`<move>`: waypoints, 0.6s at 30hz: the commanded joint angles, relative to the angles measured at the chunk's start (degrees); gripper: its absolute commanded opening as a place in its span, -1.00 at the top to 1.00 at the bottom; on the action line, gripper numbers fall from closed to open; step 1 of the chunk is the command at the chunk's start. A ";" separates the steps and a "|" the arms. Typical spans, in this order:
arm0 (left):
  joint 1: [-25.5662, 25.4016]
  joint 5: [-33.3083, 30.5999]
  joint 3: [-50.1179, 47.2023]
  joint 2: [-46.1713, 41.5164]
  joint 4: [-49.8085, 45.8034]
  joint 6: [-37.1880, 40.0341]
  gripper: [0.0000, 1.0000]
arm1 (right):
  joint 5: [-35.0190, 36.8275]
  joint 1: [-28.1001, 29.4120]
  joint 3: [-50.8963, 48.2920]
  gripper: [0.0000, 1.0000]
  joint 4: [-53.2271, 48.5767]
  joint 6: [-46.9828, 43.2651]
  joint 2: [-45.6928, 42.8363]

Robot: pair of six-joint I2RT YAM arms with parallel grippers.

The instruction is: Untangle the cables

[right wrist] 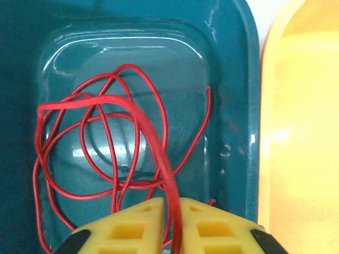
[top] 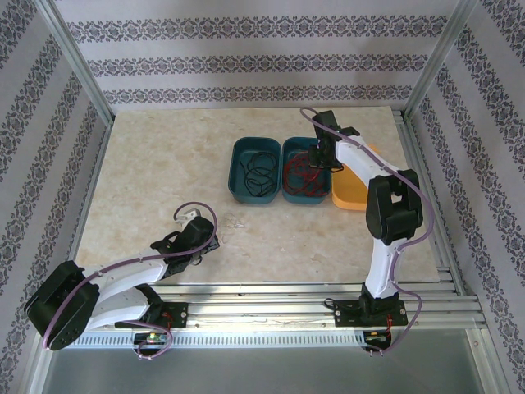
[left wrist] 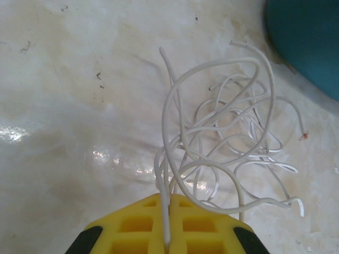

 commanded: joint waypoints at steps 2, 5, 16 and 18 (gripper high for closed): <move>0.73 -0.24 -0.87 -1.02 -1.09 -0.29 1.00 | 2.19 0.70 -1.07 0.55 -1.26 -0.78 -2.57; 0.73 -0.33 -0.85 -1.23 -1.16 -0.29 1.00 | 2.86 0.66 -2.98 0.34 -0.89 -0.93 -5.21; 0.73 -0.24 -0.59 -1.17 -1.17 -0.06 1.00 | 3.40 0.80 -8.37 0.08 0.77 -1.48 -13.03; 0.73 -0.33 -0.59 -1.17 -1.35 -0.12 1.00 | 2.95 0.80 -9.46 0.06 1.57 -1.48 -13.97</move>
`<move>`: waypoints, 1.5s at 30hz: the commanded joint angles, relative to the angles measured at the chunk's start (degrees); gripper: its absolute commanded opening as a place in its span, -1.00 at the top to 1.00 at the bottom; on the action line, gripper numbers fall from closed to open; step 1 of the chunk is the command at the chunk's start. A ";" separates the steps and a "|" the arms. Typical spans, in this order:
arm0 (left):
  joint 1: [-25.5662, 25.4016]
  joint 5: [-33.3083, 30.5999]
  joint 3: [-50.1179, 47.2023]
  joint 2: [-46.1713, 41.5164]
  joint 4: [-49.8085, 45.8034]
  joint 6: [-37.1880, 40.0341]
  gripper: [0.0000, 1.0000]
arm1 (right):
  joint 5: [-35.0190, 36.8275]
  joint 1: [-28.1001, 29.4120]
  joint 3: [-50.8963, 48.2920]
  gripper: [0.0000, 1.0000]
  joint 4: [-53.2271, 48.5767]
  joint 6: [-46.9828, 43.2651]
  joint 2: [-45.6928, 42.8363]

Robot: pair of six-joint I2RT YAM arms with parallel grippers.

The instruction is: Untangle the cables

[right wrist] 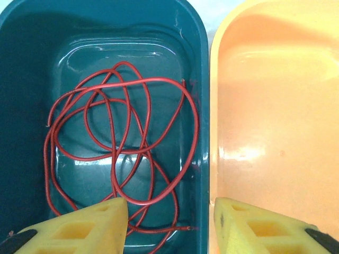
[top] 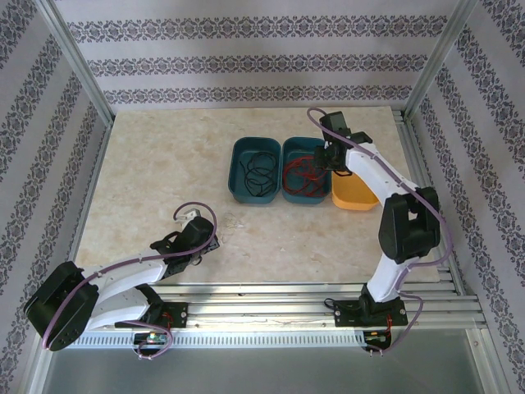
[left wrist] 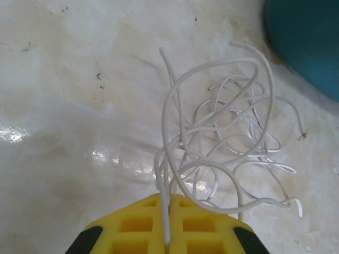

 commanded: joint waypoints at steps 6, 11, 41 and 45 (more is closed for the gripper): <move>0.73 -0.33 -0.26 -0.65 -1.14 -0.05 1.00 | -0.83 1.30 -2.47 0.16 2.11 -0.85 -0.59; 0.73 0.02 0.06 -0.01 -1.07 0.05 1.00 | 0.39 2.02 -0.69 0.20 1.63 -1.16 3.07; 0.73 0.95 0.07 -1.10 -0.94 0.59 1.00 | -0.80 4.67 2.45 0.42 0.93 -1.40 12.03; 0.68 1.59 0.61 -2.55 -1.79 1.30 1.00 | -0.23 5.60 1.18 0.35 1.06 -1.55 7.54</move>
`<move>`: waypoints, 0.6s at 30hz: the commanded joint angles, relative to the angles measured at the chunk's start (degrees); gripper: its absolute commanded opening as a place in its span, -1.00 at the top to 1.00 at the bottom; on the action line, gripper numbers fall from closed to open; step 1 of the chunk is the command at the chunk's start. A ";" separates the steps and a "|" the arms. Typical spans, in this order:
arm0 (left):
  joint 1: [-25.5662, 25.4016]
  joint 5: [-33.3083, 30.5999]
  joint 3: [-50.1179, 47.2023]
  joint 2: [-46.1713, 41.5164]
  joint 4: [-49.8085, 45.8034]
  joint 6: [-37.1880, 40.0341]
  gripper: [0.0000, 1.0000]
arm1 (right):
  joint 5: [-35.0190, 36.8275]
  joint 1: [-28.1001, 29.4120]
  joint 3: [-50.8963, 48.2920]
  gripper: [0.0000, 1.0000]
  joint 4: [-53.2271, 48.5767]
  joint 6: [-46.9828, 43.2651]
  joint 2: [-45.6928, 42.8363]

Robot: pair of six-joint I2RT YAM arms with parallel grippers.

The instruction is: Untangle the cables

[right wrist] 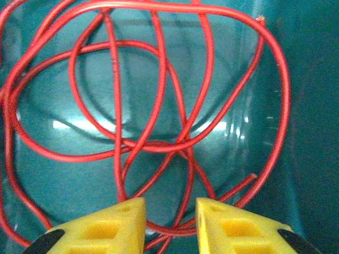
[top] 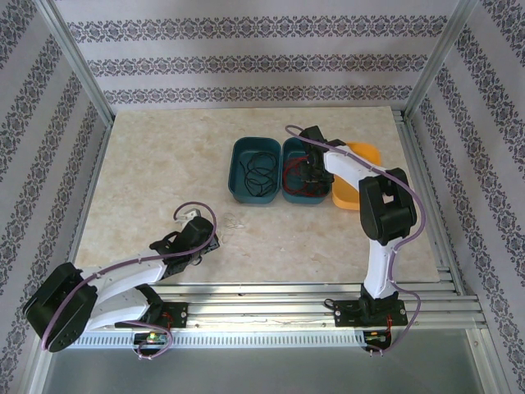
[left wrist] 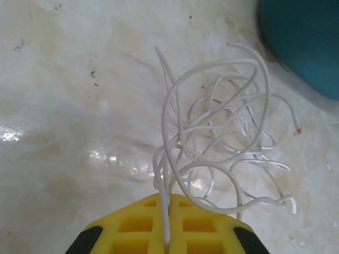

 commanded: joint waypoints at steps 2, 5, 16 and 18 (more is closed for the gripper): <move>0.73 1.39 0.95 -2.42 -2.03 1.76 1.00 | -0.03 1.69 -0.77 0.29 -0.42 -0.97 -8.05; 0.68 2.83 1.54 -3.12 -2.05 2.52 1.00 | -0.79 2.82 -2.65 0.23 0.64 -1.07 -12.89; 0.74 7.92 2.47 -4.15 -2.29 3.70 0.74 | -6.20 12.95 -16.37 0.11 9.08 0.86 -29.18; 0.73 8.40 2.12 -4.09 -2.75 3.36 0.70 | -7.44 15.27 -18.59 0.11 10.87 1.87 -30.25</move>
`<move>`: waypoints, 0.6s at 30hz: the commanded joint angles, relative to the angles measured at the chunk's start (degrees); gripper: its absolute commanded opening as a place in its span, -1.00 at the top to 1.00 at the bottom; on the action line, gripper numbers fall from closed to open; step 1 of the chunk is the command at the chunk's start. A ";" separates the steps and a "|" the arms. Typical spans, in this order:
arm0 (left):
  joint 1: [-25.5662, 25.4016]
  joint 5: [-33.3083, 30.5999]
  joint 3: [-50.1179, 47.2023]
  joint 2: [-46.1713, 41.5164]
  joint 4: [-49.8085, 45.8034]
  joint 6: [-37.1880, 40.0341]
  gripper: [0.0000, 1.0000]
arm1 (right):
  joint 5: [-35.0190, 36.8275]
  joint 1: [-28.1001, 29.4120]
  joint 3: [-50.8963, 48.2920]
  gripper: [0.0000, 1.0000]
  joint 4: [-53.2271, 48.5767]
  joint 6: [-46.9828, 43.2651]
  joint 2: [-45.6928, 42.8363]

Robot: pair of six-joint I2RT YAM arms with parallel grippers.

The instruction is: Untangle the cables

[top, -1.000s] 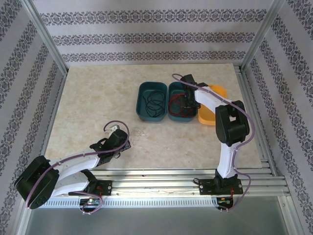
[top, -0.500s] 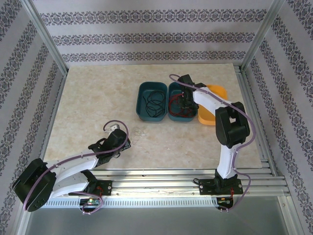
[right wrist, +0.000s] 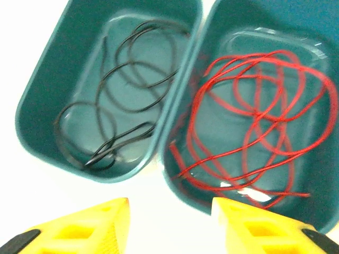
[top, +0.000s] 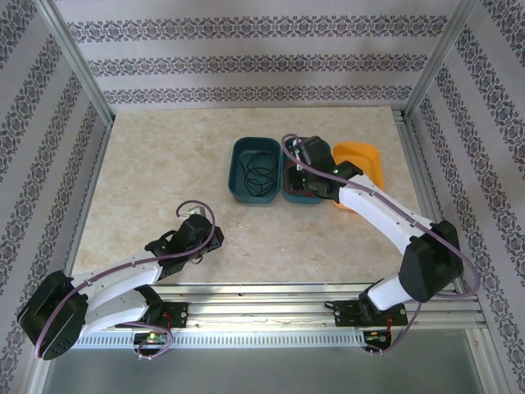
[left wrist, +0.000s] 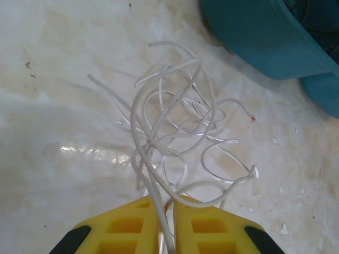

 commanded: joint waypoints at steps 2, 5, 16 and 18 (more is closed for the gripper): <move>0.73 1.74 0.18 -0.85 -2.63 0.28 0.66 | -3.44 4.94 -4.03 0.11 4.33 2.97 -1.37; 0.73 0.81 -1.12 -1.77 -3.27 -1.04 0.65 | -3.18 9.01 -4.29 0.12 5.05 3.86 0.01; 0.99 -5.44 -5.46 -7.85 -6.20 -5.28 0.53 | -6.13 18.13 4.12 0.23 6.61 2.54 12.77; 1.16 -6.01 -5.95 -8.72 -6.73 -5.64 0.49 | -6.67 19.23 6.51 0.25 6.42 1.95 15.45</move>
